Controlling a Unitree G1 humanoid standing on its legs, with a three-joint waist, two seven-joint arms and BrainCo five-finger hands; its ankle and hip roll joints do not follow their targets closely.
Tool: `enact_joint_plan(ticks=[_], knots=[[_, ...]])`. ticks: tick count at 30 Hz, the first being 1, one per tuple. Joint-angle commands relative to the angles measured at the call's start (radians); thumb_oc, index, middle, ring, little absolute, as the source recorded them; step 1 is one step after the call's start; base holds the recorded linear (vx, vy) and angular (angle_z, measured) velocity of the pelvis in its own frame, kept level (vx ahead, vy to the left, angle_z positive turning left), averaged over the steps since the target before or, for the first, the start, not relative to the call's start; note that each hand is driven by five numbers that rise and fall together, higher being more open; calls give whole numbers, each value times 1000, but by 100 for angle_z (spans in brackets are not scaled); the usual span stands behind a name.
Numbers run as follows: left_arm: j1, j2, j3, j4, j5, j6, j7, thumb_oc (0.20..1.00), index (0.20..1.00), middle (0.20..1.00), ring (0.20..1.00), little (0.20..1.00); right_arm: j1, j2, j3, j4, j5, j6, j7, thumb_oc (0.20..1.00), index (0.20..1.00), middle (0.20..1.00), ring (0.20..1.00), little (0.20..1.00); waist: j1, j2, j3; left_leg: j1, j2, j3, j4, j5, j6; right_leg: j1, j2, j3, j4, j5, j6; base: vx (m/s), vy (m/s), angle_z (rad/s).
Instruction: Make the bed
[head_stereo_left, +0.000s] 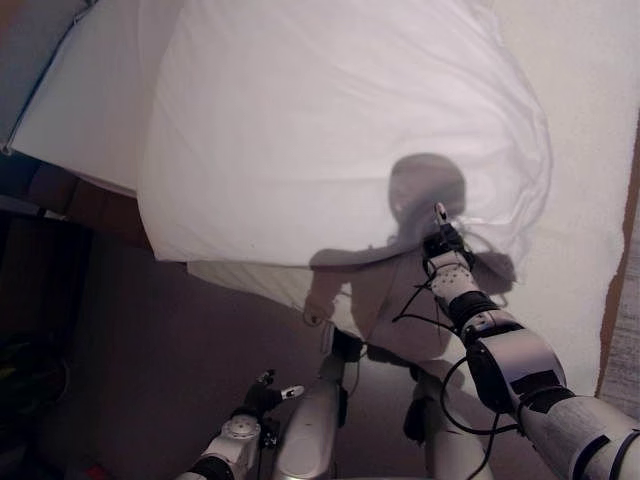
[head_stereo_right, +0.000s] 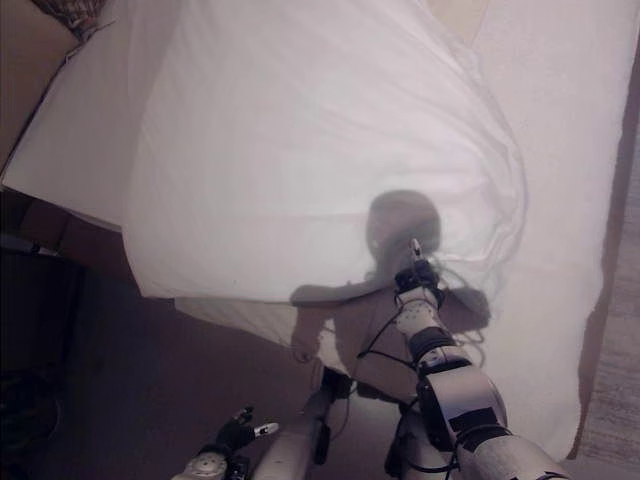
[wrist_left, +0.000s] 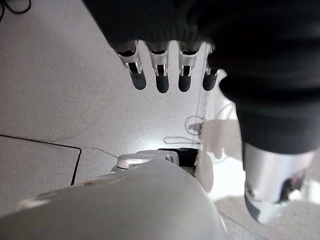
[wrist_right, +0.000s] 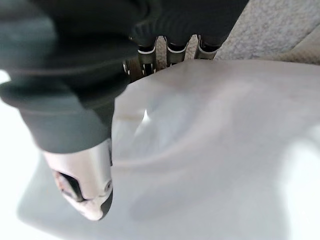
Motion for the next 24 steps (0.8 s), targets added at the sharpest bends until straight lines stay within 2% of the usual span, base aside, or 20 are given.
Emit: enact_joint_plan(ticks=[1,2,3,4,5,6,9,10,11,14,15,16,18,19,24], knots=[[-32,-14,-83,-37,-48,-7,16,1000,1000,1000,1000,1000,-152,-126,-7,-69,32,-105,0,1000,1000,1000,1000,1000,27,-33,4,-21,-115,15,-4,-24,21,11,-45,74,9,84,41,-2,-11,27],[-35,-11,-95,-52,-47,-8,14,1000,1000,1000,1000,1000,-171,-143,-8,-61,31,-111,-8,1000,1000,1000,1000,1000,30,-28,3,-29,-118,11,-4,-21,21,6,-47,73,9,86,41,-10,8,23],[-36,-8,-102,-75,-52,-10,12,1000,1000,1000,1000,1000,-187,-160,-16,-55,36,-112,-14,918,918,918,918,918,32,-22,5,-38,-121,6,-4,-14,21,1,-49,70,7,92,42,11,8,19],[-35,-5,-111,-93,-61,-12,6,1000,1000,1000,1000,1000,-200,-174,-14,-53,29,-118,-20,746,746,746,746,746,34,-18,5,-36,-122,5,-4,-20,20,1,-49,70,8,87,43,13,19,12],[-35,-2,-118,-112,-71,-13,1,1000,1000,1000,1000,1000,-209,-184,-10,-51,15,-122,-31,310,310,310,310,310,34,-14,6,-37,-124,4,-4,-20,20,0,-49,70,8,88,44,7,17,8],[-35,-1,-118,-114,-71,-12,1,1000,1000,1000,1000,1000,-210,-185,-10,-51,14,-122,-32,200,200,200,200,200,34,-13,7,-40,-124,4,-4,-14,20,-3,-50,68,7,94,44,16,19,9],[-25,13,-147,-215,-131,-12,-37,1000,1000,1000,1000,1000,-214,-197,16,-80,-38,-124,-50,200,200,200,200,200,31,-9,7,-37,-126,5,-4,-15,19,0,-52,71,6,96,47,6,26,6],[-17,31,-164,-316,-191,-16,-69,1000,1000,1000,1000,1000,-207,-201,59,-125,-113,-121,-58,200,200,200,200,200,21,-12,9,-24,-126,8,-4,-23,20,8,-51,76,7,91,48,11,38,2],[-16,33,-164,-321,-193,-13,-68,1000,1000,1000,1000,1000,-206,-200,59,-129,-117,-121,-63,200,200,200,200,200,20,-11,9,-27,-126,8,-4,-17,20,7,-52,76,6,97,48,30,55,1],[10,66,-187,-549,-366,-3,-110,1000,1000,1000,1000,1000,-160,-159,116,-305,-253,-133,-100,200,200,200,200,200,-18,-23,15,12,-124,20,-4,-33,25,34,-53,93,7,91,48,14,61,0],[12,68,-187,-553,-368,-1,-109,1000,1000,1000,1000,1000,-157,-156,116,-311,-257,-133,-104,200,200,200,200,200,-19,-23,15,10,-125,20,-4,-28,26,33,-53,93,6,96,48,0,96,1],[1,76,-206,-645,-463,7,-127,1000,1000,1000,1000,1000,-126,-132,134,-394,-305,-137,-119,200,200,200,200,200,-42,-36,16,35,-123,31,-4,-38,31,48,-55,104,7,94,49,-11,71,4],[-18,81,-220,-691,-511,7,-135,1000,1000,1000,1000,1000,-116,-126,152,-433,-339,-131,-129,200,200,200,200,200,-56,-45,14,47,-123,40,-4,-45,34,54,-55,113,8,94,50,14,103,-3],[-65,77,-237,-738,-572,-5,-135,1000,1000,1000,1000,1000,-90,-112,174,-503,-391,-131,-144,200,200,200,200,200,-81,-65,9,74,-121,57,-4,-61,40,68,-54,131,11,90,51,11,130,-14],[-172,51,-254,-794,-705,-31,-119,1000,1000,1000,1000,1000,-41,-127,240,-629,-568,-69,-169,200,200,200,200,200,-128,-111,-3,116,-117,108,-4,-82,60,74,-50,185,21,95,54,-24,83,-38]])
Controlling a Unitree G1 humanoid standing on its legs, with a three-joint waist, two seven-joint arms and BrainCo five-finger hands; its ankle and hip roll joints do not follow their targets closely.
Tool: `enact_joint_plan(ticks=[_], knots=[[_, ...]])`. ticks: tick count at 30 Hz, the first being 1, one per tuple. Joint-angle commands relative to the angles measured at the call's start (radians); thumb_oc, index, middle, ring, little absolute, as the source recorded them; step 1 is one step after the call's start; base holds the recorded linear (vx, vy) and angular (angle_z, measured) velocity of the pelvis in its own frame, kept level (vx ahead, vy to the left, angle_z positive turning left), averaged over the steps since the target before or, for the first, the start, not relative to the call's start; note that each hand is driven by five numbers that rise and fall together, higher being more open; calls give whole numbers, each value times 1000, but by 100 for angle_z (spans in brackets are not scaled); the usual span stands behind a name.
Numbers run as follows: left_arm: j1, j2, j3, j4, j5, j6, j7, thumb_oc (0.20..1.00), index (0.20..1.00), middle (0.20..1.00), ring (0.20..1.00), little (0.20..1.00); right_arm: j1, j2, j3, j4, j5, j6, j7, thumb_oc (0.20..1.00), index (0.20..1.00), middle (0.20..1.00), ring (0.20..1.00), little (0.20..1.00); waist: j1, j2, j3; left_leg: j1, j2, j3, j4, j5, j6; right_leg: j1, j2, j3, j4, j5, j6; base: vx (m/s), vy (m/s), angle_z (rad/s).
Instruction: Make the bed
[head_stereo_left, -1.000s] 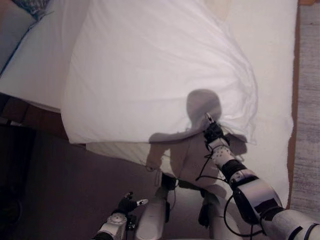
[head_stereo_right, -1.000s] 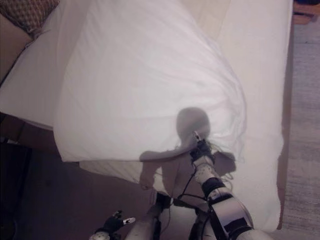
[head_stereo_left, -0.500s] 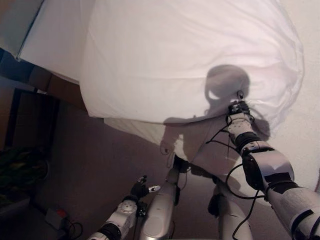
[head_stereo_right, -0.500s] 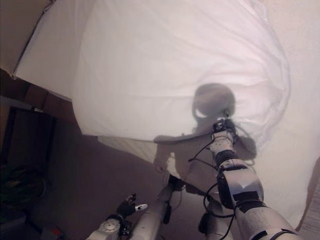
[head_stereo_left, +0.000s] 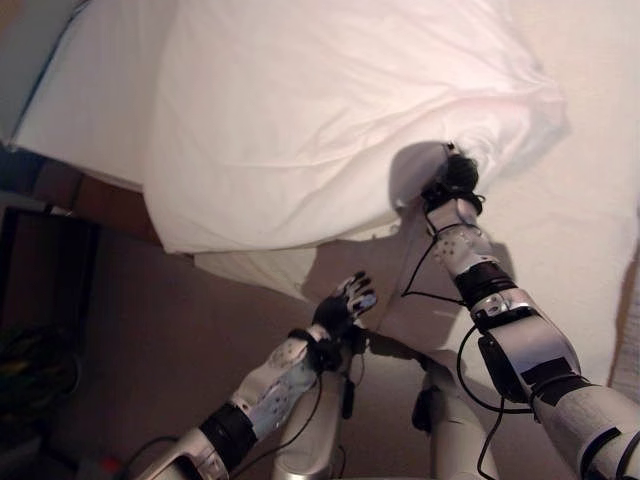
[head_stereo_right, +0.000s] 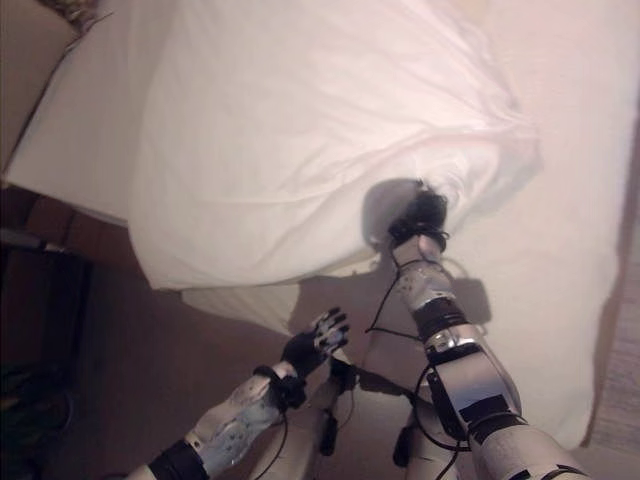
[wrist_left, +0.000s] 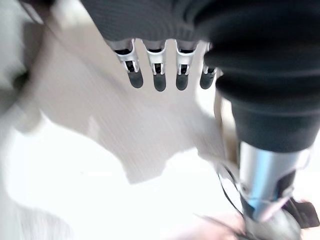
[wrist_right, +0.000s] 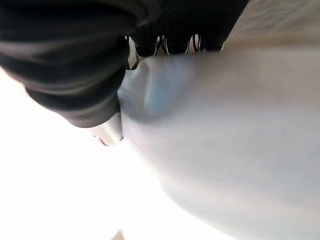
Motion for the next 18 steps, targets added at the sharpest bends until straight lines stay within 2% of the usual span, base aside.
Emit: enact_joint_plan(ticks=[1,2,4,10,13,14,16,18], knots=[[21,-29,-6,-12,-91,-43,-2,1000,1000,1000,1000,1000,-48,-63,4,-118,-153,-36,-13,200,200,200,200,200,-47,-86,-77,40,-72,44,0,-90,30,24,-11,88,20,58,36,-20,56,-42],[-16,-52,-6,11,-132,-43,7,1000,1000,1000,1000,1000,-27,-66,29,-143,-200,-13,-11,200,200,200,200,200,-65,-104,-85,52,-73,61,0,-98,38,22,-7,109,23,60,37,-28,48,-44],[-40,-82,2,45,-176,-56,28,1000,1000,1000,1000,1000,-11,-66,42,-169,-227,5,-7,200,200,200,200,200,-80,-120,-94,67,-72,81,0,-105,45,23,-4,129,26,62,41,-10,43,-45],[-74,-150,48,136,-286,-73,93,1000,1000,1000,1000,1000,30,-51,78,-240,-270,43,-1,200,200,200,200,200,-102,-147,-108,104,-70,121,0,-117,55,29,5,173,39,58,44,2,23,-34],[-101,-191,127,210,-333,-101,141,1000,1000,1000,1000,1000,65,-26,87,-273,-268,44,4,200,200,200,200,200,-111,-163,-119,118,-67,140,2,-123,58,30,13,189,44,58,46,1,-14,-17],[-135,-211,202,265,-346,-129,182,1000,1000,1000,1000,1000,93,-13,87,-296,-270,43,3,200,200,200,200,200,-115,-172,-126,126,-64,143,4,-129,57,36,17,195,46,54,46,15,-32,-19],[-152,-215,230,280,-341,-144,197,1000,1000,1000,1000,1000,105,-11,85,-311,-271,42,1,200,200,200,200,200,-116,-175,-128,125,-63,146,3,-126,57,33,17,199,45,57,44,-3,-25,-16],[-200,-226,308,306,-348,-190,242,1000,1000,1000,1000,1000,135,-2,77,-327,-278,39,-4,200,200,200,200,200,-117,-180,-134,125,-62,144,2,-124,54,34,20,197,42,57,42,-4,-53,-5]])
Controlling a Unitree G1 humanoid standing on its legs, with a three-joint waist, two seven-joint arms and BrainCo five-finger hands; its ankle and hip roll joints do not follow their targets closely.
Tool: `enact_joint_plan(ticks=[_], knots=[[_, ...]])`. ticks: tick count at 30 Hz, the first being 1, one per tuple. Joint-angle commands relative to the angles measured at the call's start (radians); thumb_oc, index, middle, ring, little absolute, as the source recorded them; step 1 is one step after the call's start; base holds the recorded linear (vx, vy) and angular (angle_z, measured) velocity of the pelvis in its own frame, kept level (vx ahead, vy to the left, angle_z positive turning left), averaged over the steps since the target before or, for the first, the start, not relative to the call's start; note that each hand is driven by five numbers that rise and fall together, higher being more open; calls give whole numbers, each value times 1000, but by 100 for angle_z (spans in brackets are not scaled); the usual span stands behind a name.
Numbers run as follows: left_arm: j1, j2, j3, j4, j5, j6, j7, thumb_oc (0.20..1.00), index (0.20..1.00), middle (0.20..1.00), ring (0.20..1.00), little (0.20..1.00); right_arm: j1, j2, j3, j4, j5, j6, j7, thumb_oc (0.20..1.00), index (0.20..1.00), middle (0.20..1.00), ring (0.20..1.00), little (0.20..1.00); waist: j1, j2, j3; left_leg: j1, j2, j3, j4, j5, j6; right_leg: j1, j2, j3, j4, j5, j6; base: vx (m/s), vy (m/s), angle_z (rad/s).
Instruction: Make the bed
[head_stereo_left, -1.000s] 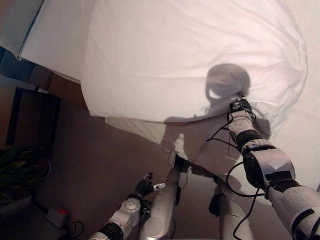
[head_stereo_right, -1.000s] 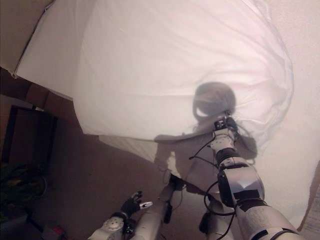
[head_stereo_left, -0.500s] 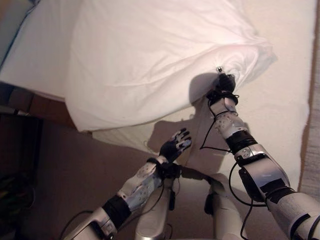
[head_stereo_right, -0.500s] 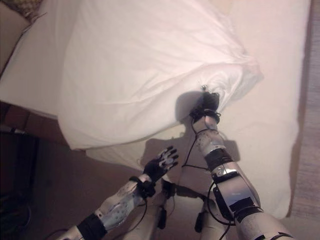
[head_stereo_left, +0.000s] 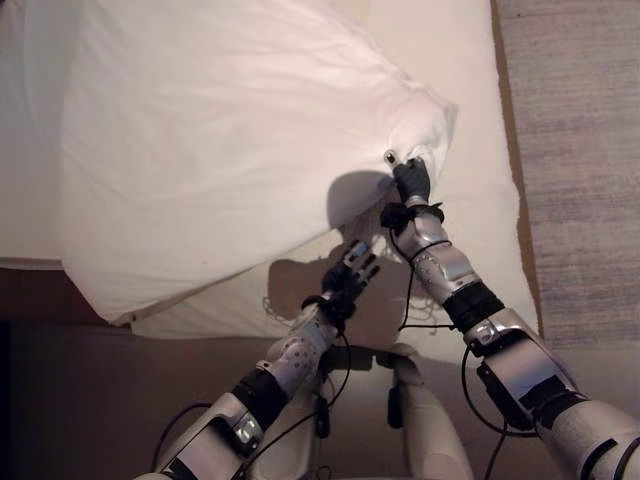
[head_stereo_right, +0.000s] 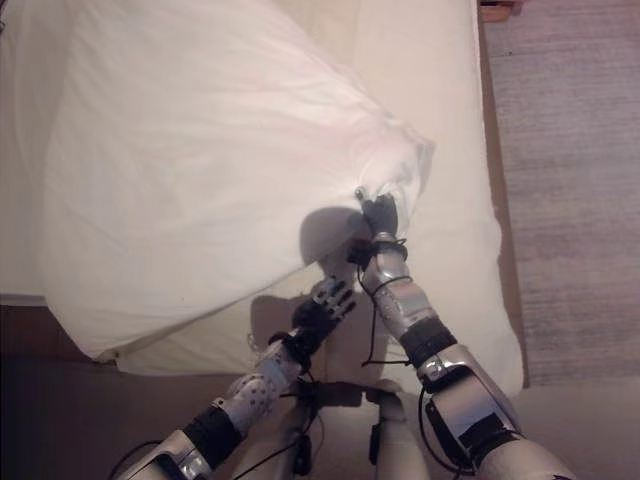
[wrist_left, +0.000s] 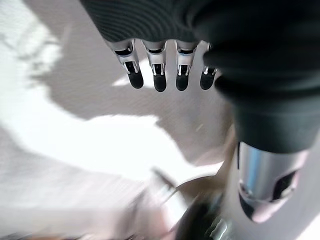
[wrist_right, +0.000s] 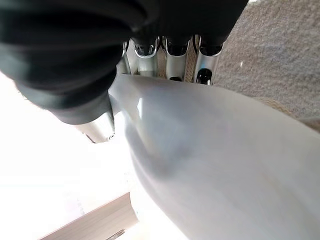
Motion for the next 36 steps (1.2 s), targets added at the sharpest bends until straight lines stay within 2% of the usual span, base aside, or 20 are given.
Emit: enact_joint_plan(ticks=[1,2,3,4,7,8,15,17,20,26,31,33,34,35,36], knots=[[-93,-48,112,42,-27,-140,81,1000,1000,1000,1000,1000,14,-38,-85,-127,-76,-96,-24,200,200,200,200,200,-22,-28,-115,27,-52,-10,2,-85,25,23,17,21,41,15,28,-10,-77,1],[-105,-49,138,38,-20,-166,98,1000,1000,1000,1000,1000,27,-35,-91,-131,-82,-99,-27,200,200,200,200,200,-21,-33,-117,23,-53,-11,2,-80,24,20,18,20,40,19,27,-11,-58,2],[-106,-50,139,38,-18,-167,100,1000,1000,1000,1000,1000,27,-35,-90,-133,-83,-99,-28,200,200,200,200,200,-22,-32,-118,21,-53,-11,2,-79,24,19,17,20,39,20,26,-31,-69,2],[-115,-43,196,16,1,-213,135,1000,1000,1000,1000,1000,54,-30,-108,-148,-91,-110,-39,200,200,200,200,200,-17,-38,-117,18,-51,-14,1,-75,21,20,19,11,36,22,24,-18,-62,1],[-112,-42,237,3,10,-246,154,1000,1000,1000,1000,1000,77,-24,-124,-151,-97,-119,-46,200,200,200,200,200,-13,-42,-120,16,-50,-19,1,-74,20,21,21,4,36,20,23,-9,-53,2],[-106,-44,279,-7,13,-283,177,1000,1000,1000,1000,1000,94,-17,-139,-148,-95,-130,-58,200,200,200,200,200,-8,-44,-122,16,-48,-24,0,-73,17,24,21,-4,36,17,21,-5,-47,1],[-64,-30,411,-13,36,-364,239,1000,1000,1000,1000,1000,162,20,-179,-143,-57,-172,-83,200,200,200,200,200,7,-47,-132,20,-46,-39,0,-75,10,38,20,-26,36,9,16,1,-36,11],[-61,-25,425,-14,41,-371,245,1000,1000,1000,1000,1000,169,22,-180,-145,-57,-174,-85,200,200,200,200,200,7,-48,-133,21,-46,-38,0,-75,9,39,21,-27,36,9,16,0,-7,3],[-60,3,512,8,58,-410,286,1000,1000,1000,1000,1000,211,39,-202,-150,-31,-200,-92,200,200,200,200,200,12,-55,-147,30,-42,-35,0,-82,7,48,24,-30,36,3,16,0,0,0],[-53,44,591,14,104,-430,326,1000,1000,1000,1000,1000,262,55,-239,-158,28,-247,-101,200,200,200,200,200,15,-58,-161,36,-41,-34,0,-89,3,53,23,-33,33,2,17,0,0,0],[-34,93,614,12,181,-413,348,1000,1000,1000,1000,1000,306,59,-246,-163,62,-255,-77,200,200,200,200,200,16,-58,-170,37,-43,-33,0,-89,4,53,21,-32,36,2,17,0,0,0],[-23,117,610,28,215,-382,341,1000,1000,1000,1000,1000,325,59,-245,-160,70,-253,-58,200,200,200,200,200,17,-58,-171,36,-42,-32,0,-89,4,52,20,-32,37,3,17,0,0,0],[-20,122,608,34,218,-376,336,912,912,912,912,912,330,59,-246,-158,73,-252,-53,200,200,200,200,200,17,-58,-172,35,-43,-32,0,-88,5,52,20,-32,37,3,17,0,0,0],[-20,122,607,35,218,-376,335,683,683,683,683,683,331,59,-247,-158,73,-252,-53,200,200,200,200,200,17,-58,-173,35,-43,-32,0,-88,5,52,20,-32,37,3,17,0,0,0],[-20,139,588,39,233,-351,308,200,200,200,200,200,340,56,-242,-155,77,-252,-41,200,200,200,200,200,15,-55,-173,35,-43,-33,0,-87,5,51,20,-33,39,1,16,0,0,0]])
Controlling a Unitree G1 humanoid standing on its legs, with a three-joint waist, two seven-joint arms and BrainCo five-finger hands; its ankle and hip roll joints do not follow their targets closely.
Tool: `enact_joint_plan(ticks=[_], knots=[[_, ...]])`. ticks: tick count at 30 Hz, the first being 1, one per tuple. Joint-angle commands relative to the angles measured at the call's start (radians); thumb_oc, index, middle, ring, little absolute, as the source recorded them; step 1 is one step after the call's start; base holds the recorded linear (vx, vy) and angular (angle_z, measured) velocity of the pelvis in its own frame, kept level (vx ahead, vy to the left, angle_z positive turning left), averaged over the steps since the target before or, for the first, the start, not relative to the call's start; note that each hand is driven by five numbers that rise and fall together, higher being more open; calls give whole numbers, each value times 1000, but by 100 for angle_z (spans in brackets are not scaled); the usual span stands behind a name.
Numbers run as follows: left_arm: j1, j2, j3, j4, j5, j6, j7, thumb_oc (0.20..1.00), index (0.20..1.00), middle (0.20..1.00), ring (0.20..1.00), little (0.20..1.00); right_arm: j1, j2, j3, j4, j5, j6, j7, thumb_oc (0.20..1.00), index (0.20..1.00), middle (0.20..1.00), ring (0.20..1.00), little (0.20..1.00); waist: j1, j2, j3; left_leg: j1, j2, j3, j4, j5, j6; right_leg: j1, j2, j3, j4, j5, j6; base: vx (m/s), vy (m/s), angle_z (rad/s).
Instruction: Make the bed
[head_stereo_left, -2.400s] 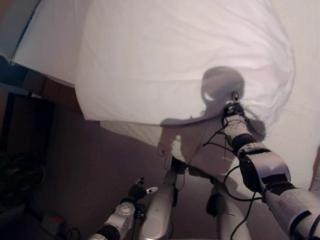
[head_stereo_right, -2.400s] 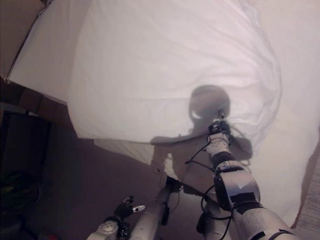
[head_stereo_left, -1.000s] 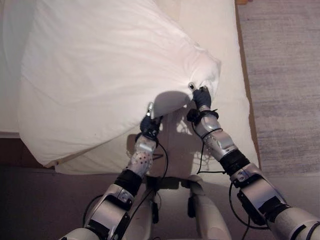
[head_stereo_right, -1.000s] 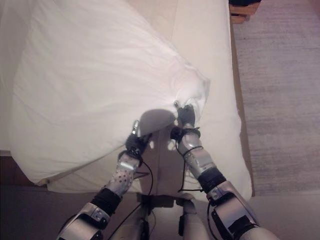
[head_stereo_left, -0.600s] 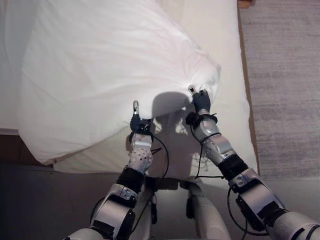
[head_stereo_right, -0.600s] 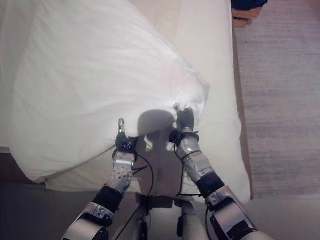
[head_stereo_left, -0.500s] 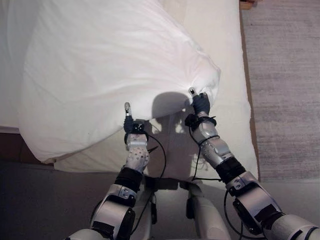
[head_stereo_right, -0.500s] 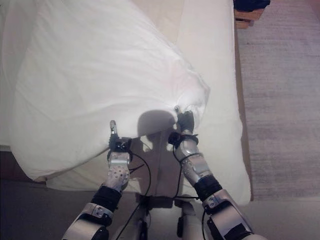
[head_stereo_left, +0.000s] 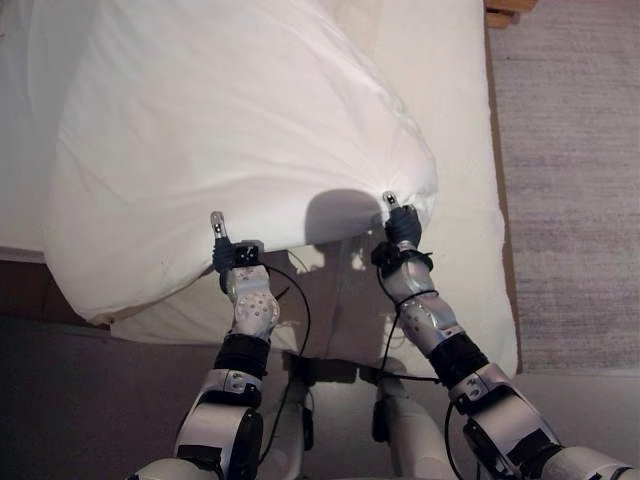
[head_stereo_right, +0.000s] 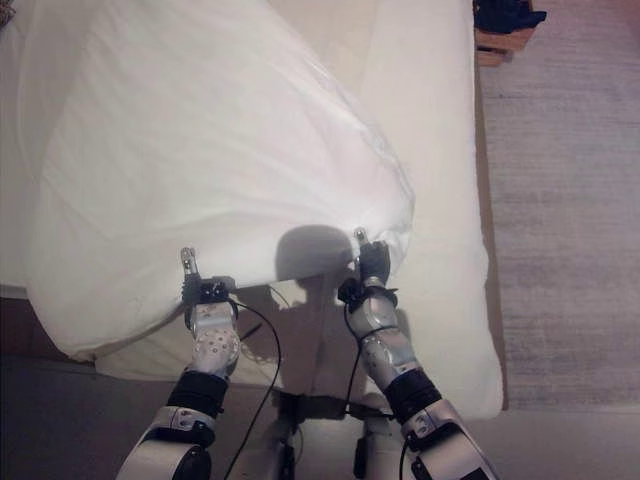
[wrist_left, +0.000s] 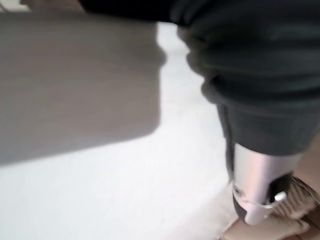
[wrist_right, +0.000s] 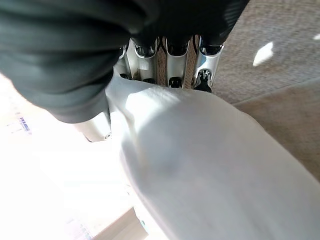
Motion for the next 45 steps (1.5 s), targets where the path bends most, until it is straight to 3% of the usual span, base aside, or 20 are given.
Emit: enact_joint_plan(ticks=[1,8,14,21,23,24,27,29,30,31,32,33,34,36,37,38,40,41,42,45], knots=[[48,197,60,39,131,-33,-63,200,200,200,200,200,113,-68,-187,-47,12,-156,-8,200,200,200,200,200,-19,-18,-153,19,-53,-6,0,-84,11,16,17,0,43,0,16,-7,31,0],[77,279,-10,32,185,76,-212,200,200,200,200,200,134,-77,-159,-4,107,-124,115,200,200,200,200,200,-15,4,-141,42,-54,-16,0,-84,19,-2,19,21,141,-44,-2,-4,4,0],[115,286,-8,-10,171,90,-275,200,200,200,200,200,157,-77,-131,17,122,-75,187,200,200,200,200,200,-2,16,-134,101,-53,-29,17,-103,18,27,26,25,189,-85,-13,10,-25,2],[132,243,-22,-73,152,79,-309,200,200,200,200,200,179,-97,-136,-9,115,-66,212,200,200,200,200,200,-6,31,-122,23,-69,-106,184,-130,-1,42,-14,-29,233,-110,-26,-77,10,35],[136,242,-34,-99,163,71,-309,200,200,200,200,200,191,-96,-139,-21,127,-61,223,200,200,200,200,200,-15,27,-147,35,15,-138,167,-118,-22,59,-60,-41,242,-127,-12,12,182,62],[136,243,-34,-99,163,71,-308,200,200,200,200,200,191,-96,-139,-21,127,-61,223,200,200,200,200,200,-17,27,-148,32,14,-139,164,-113,-22,58,-61,-42,240,-123,-12,14,209,57],[121,253,-32,-93,139,62,-310,200,200,200,200,200,212,-91,-133,-33,153,-54,240,200,200,200,200,200,-30,24,-186,50,186,-144,106,-29,-57,79,-150,-29,275,-144,13,86,529,72],[111,259,-34,-81,118,58,-314,200,200,200,200,200,233,-89,-150,-51,177,-57,239,200,200,200,200,200,-41,33,-218,52,233,-117,99,-12,-88,87,-206,-33,273,-125,34,81,471,44],[111,259,-35,-80,117,57,-315,200,200,200,200,200,234,-90,-150,-51,177,-57,239,200,200,200,200,200,-41,33,-219,52,232,-117,99,-13,-88,88,-206,-34,271,-124,35,101,618,20],[95,263,-64,-51,110,60,-329,200,200,200,200,200,263,-93,-161,-65,177,-54,239,200,200,200,200,200,-59,34,-254,72,217,-65,89,-62,-109,112,-277,-57,249,-52,69,63,419,11],[94,263,-64,-50,109,60,-329,200,200,200,200,200,262,-93,-162,-66,177,-54,239,200,200,200,200,200,-59,33,-256,69,215,-66,88,-58,-107,111,-279,-57,242,-45,70,69,852,23],[92,261,-103,-56,121,69,-345,200,200,200,200,200,272,-85,-168,-82,182,-47,221,200,200,200,200,200,-63,11,-258,38,121,-58,168,-127,-90,124,-372,-67,195,158,87,-26,657,31],[89,267,-109,-56,125,67,-341,200,200,200,200,200,259,-63,-157,-67,187,-51,217,200,200,200,200,200,-52,5,-250,29,98,-31,188,-149,-75,103,-391,-90,191,206,85,-27,657,28],[82,275,-108,-49,136,66,-330,200,200,200,200,200,243,-47,-153,-52,191,-57,210,200,200,200,200,200,-39,6,-245,27,87,3,191,-154,-65,87,-397,-149,197,207,81,-53,551,-7],[90,271,-103,-55,155,71,-323,200,200,200,200,200,226,-27,-149,-20,206,-62,208,200,200,200,200,200,-30,33,-251,40,57,40,148,-142,-45,86,-351,-204,248,107,57,-40,648,-49],[90,270,-102,-55,155,71,-323,200,200,200,200,200,225,-28,-148,-19,207,-63,209,200,200,200,200,200,-28,33,-251,43,58,41,145,-141,-46,84,-351,-202,254,103,56,-27,628,-70],[86,259,-106,-40,153,83,-336,200,200,200,200,200,226,-18,-148,-4,233,-72,221,200,200,200,200,200,-43,51,-249,68,25,48,95,-106,-37,72,-205,-151,315,-43,13,25,515,-30],[90,247,-109,-30,156,94,-338,200,200,200,200,200,239,-13,-136,9,264,-80,233,200,200,200,200,200,-60,54,-254,106,-9,52,50,-91,-30,67,-78,-126,345,-124,-19,59,456,6],[91,246,-108,-30,156,94,-337,200,200,200,200,200,239,-13,-135,10,264,-80,234,200,200,200,200,200,-60,54,-252,110,-9,52,47,-90,-31,69,-78,-125,348,-127,-20,76,389,25],[92,227,-107,-9,167,104,-323,200,200,200,200,200,262,11,-131,45,331,-101,226,200,200,200,200,200,-89,41,-264,144,-77,39,29,-84,-25,70,70,-67,303,-143,-34,82,256,25]])
